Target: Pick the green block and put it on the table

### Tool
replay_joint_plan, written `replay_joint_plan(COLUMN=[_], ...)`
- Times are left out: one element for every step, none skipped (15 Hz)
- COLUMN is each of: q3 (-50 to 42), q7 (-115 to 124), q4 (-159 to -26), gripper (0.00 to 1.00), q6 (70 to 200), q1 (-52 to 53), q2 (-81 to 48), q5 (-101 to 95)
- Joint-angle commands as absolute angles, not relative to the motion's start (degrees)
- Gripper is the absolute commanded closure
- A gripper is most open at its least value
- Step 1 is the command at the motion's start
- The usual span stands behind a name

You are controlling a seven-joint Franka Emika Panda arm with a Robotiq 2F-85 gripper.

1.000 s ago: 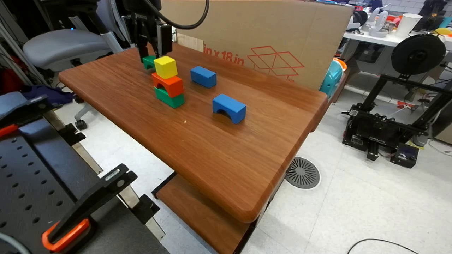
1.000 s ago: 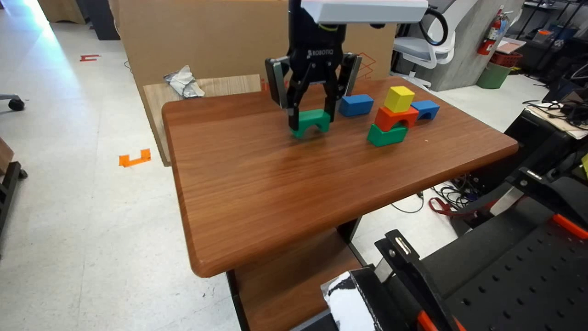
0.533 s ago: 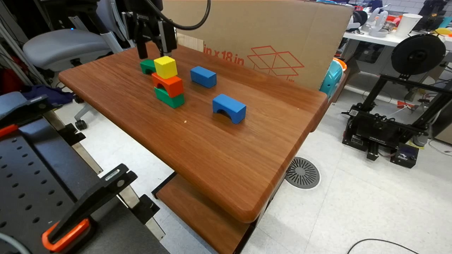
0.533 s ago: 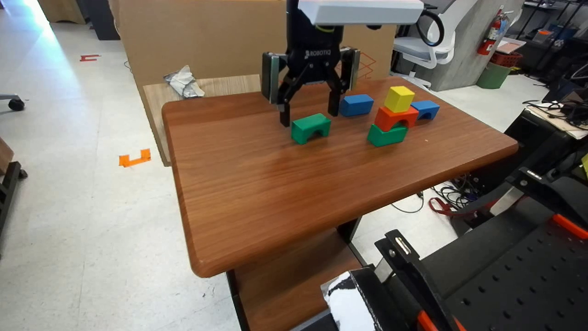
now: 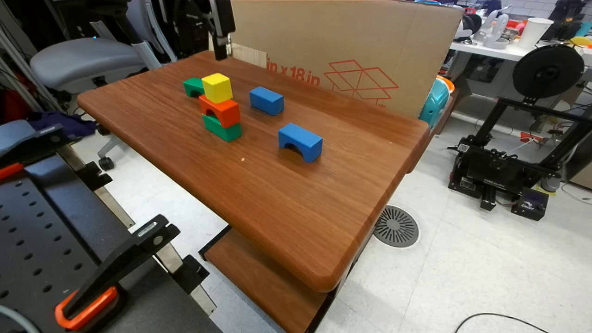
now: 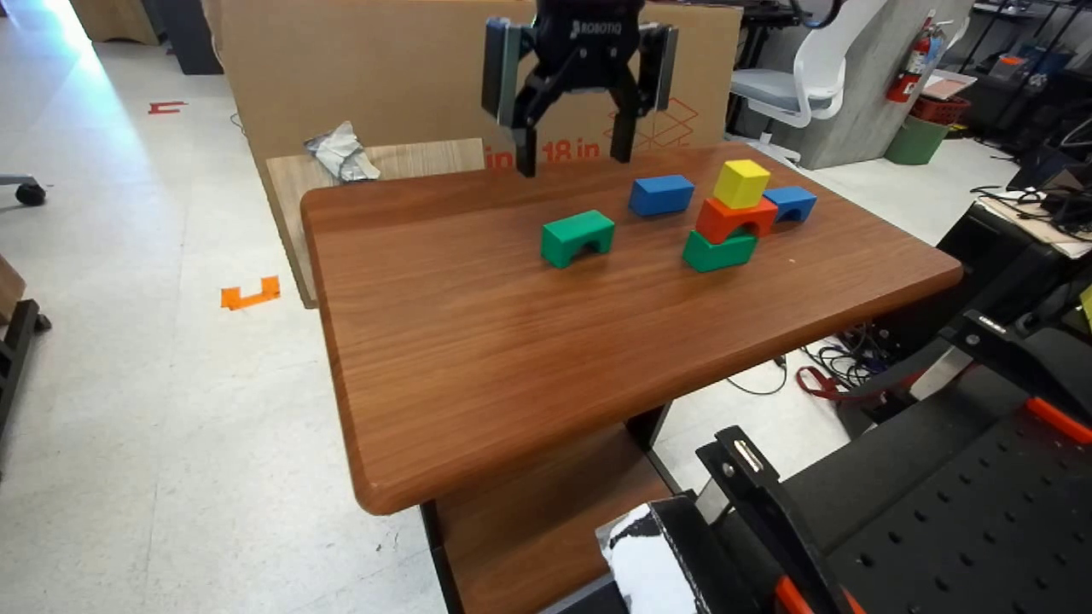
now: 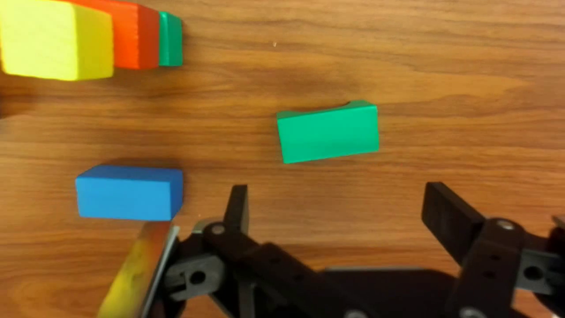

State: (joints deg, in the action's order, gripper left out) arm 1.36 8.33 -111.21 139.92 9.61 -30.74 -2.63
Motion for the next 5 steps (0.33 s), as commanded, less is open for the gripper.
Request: replay_joint_plan(q3=[1.8,1.9,2.0,2.1,2.2], q7=[7.7,6.8,6.2,6.0,6.0], q4=[-111.9,-112.7,-113.6,-114.3,-114.8], gripper=[0.00,0.00,0.00,0.00,0.00], q6=[137.9,135.9,134.9,134.4,134.4], q1=[8.8,8.1,7.6,7.3,7.2], q2=[-28.5,-26.0,-24.1,-22.9,-22.4], q5=[-2.6,-2.3,-2.2,-2.1,-2.1])
